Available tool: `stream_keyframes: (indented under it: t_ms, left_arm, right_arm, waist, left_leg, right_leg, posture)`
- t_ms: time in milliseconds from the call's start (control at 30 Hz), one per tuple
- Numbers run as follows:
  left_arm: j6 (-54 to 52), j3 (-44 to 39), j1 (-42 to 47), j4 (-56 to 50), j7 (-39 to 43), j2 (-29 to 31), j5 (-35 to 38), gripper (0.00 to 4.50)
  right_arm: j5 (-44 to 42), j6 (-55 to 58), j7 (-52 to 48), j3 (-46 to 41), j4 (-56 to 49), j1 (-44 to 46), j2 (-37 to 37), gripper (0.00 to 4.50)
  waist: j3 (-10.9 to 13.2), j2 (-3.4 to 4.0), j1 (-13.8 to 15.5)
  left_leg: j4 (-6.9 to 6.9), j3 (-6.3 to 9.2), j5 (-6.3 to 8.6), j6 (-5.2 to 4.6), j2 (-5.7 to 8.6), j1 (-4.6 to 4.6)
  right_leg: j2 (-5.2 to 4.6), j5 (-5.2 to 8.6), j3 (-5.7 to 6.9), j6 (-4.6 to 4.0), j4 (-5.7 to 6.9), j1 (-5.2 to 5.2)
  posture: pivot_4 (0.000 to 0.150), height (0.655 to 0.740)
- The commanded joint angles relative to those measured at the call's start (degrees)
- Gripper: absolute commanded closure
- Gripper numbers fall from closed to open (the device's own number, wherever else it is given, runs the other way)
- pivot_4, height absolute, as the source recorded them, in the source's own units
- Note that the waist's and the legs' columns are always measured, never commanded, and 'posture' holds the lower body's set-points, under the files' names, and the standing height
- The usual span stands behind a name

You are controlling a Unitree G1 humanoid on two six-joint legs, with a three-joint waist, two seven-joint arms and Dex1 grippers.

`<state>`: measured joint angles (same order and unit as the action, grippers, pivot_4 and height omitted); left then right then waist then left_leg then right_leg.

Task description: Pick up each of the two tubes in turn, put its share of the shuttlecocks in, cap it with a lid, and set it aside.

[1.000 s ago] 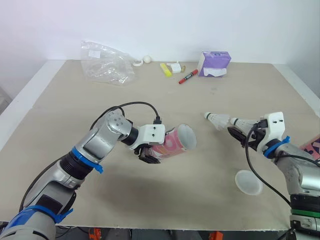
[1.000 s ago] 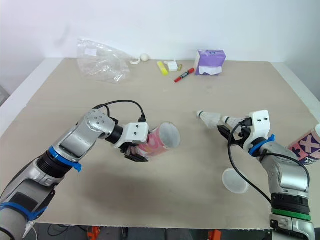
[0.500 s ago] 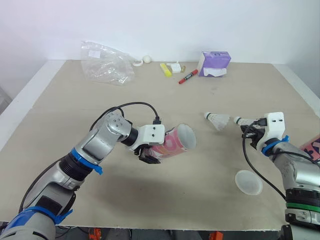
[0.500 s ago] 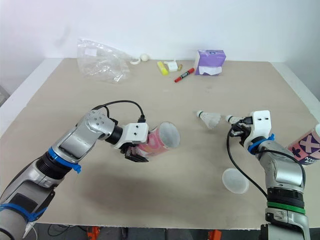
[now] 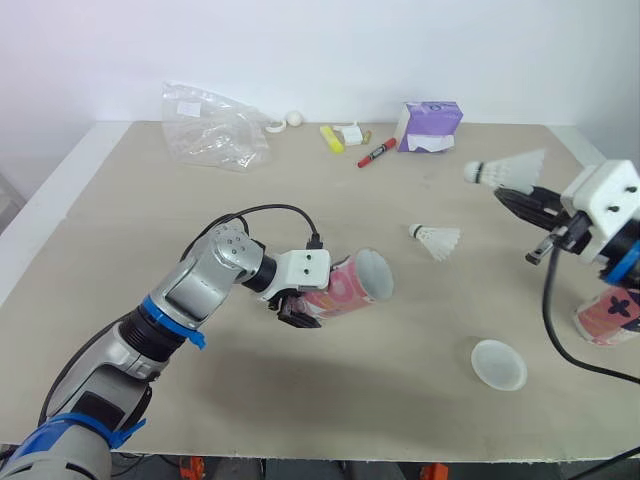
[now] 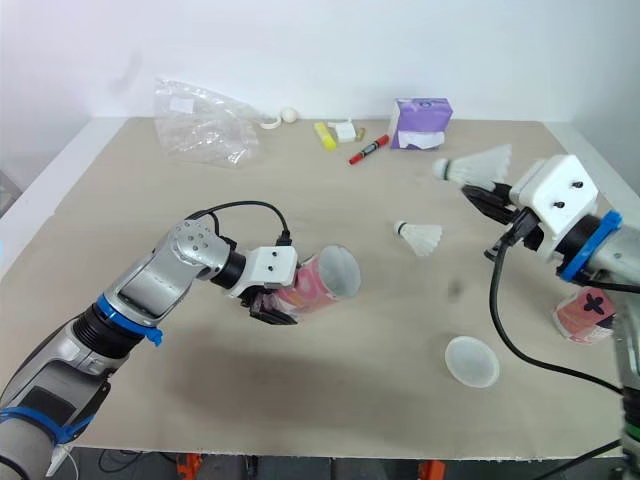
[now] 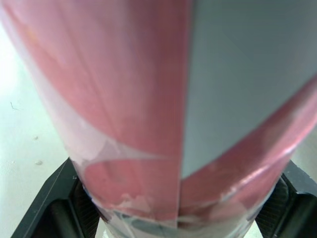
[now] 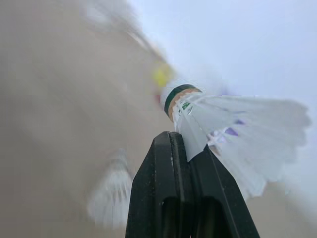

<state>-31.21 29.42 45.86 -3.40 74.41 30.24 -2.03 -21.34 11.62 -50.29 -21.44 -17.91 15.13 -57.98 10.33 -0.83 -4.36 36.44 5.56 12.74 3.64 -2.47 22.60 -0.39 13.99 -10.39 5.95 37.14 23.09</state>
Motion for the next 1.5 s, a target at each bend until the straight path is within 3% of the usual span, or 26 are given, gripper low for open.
stream_keyframes:
  t_ms: [33,200,633,733,900,933,1000,1133,1200,1500]
  left_arm:
    - [1.0,1.34,-0.04,1.03,0.19,-0.5,0.02,0.91]
    - [1.59,1.45,0.23,1.56,0.34,-1.21,0.2,0.91]
    - [-0.17,1.06,-0.52,0.24,0.23,-0.98,0.53,0.91]
    - [-0.7,0.97,-0.47,0.19,-0.04,-1.03,0.62,0.91]
    - [-1.0,0.83,-0.31,0.46,-0.37,-0.94,0.76,0.91]
    - [-0.95,0.87,-0.27,0.55,-0.36,-0.89,0.73,0.91]
    - [-0.89,0.95,-0.19,0.72,-0.33,-0.79,0.71,0.91]
    - [-0.71,1.16,-0.06,0.97,-0.45,-0.85,0.62,0.91]
    - [-0.8,1.25,-0.02,0.98,-0.58,-1.03,0.61,0.91]
    - [-1.48,1.17,-0.25,0.24,-0.78,-0.79,0.73,0.91]
  right_arm:
    - [-5.36,-0.63,-9.22,-0.35,-9.78,-0.52,-5.16,4.33]
    - [-5.74,-1.16,-12.37,3.29,-16.94,-2.96,-6.07,4.33]
    - [-1.19,-5.48,-13.69,13.1,-14.27,1.63,-2.56,4.33]
    - [-2.21,-5.48,-14.09,13.06,-13.97,2.75,-2.36,3.58]
    - [-4.62,-3.35,-13.04,11.6,-14.33,3.33,-2.07,1.3]
    - [-5.7,-2.25,-12.44,10.61,-14.27,3.17,-1.92,0.68]
    - [-8.83,1.93,-10.19,7.97,-13.69,2.57,-1.41,0.05]
    - [-14.7,15.41,3.04,1.3,-8.33,-0.07,5.02,0.05]
    - [-13.3,19.68,11.36,-0.61,-4.45,-2.25,9.86,0.05]
    - [-8.13,22.42,25.03,1.12,3.18,-2.61,22.04,0.05]
  waist:
    - [0.03,-0.05,0.06]
    - [0.03,-0.08,0.15]
    - [0.04,-0.11,0.35]
    - [0.04,-0.11,0.36]
    - [0.04,-0.11,0.37]
    - [0.04,-0.11,0.37]
    - [0.04,-0.11,0.38]
    - [-0.06,-0.38,0.41]
    - [-0.07,-0.55,0.5]
    - [-0.11,-0.23,0.49]
  left_leg:
    - [0.05,0.0,0.0,0.0,0.02,0.04]
    - [0.08,0.0,0.0,0.0,0.03,0.07]
    - [0.11,0.0,0.0,0.01,0.04,0.12]
    - [0.08,0.0,0.0,0.01,0.03,0.11]
    - [0.09,0.0,0.0,0.01,0.03,0.11]
    - [0.09,0.0,0.0,0.0,0.03,0.11]
    - [0.09,0.0,0.0,0.01,0.03,0.11]
    - [0.09,0.01,0.0,0.0,0.03,0.11]
    - [0.05,0.08,0.0,0.0,-0.02,0.09]
    - [0.03,0.05,-0.03,-0.03,-0.01,0.1]
  right_leg:
    - [-0.02,0.01,0.0,-0.02,-0.03,-0.02]
    - [-0.05,0.01,0.0,-0.03,-0.05,-0.01]
    - [-0.06,0.04,0.0,-0.1,-0.06,0.01]
    - [-0.05,0.03,0.0,-0.09,-0.05,0.04]
    - [-0.05,0.03,0.0,-0.09,-0.05,0.03]
    - [-0.05,0.03,0.0,-0.09,-0.05,0.03]
    - [-0.05,0.02,0.0,-0.1,-0.05,0.03]
    - [-0.04,0.0,0.0,-0.09,-0.05,0.03]
    - [0.01,-0.01,0.06,-0.12,-0.03,0.02]
    - [0.02,-0.08,0.05,-0.14,0.03,0.1]
  posture:
    - [0.15,0.74]
    - [0.15,0.74]
    - [0.15,0.74]
    - [0.15,0.74]
    - [0.15,0.74]
    - [0.15,0.74]
    - [0.15,0.74]
    - [0.15,0.74]
    - [0.15,0.74]
    - [0.15,0.74]
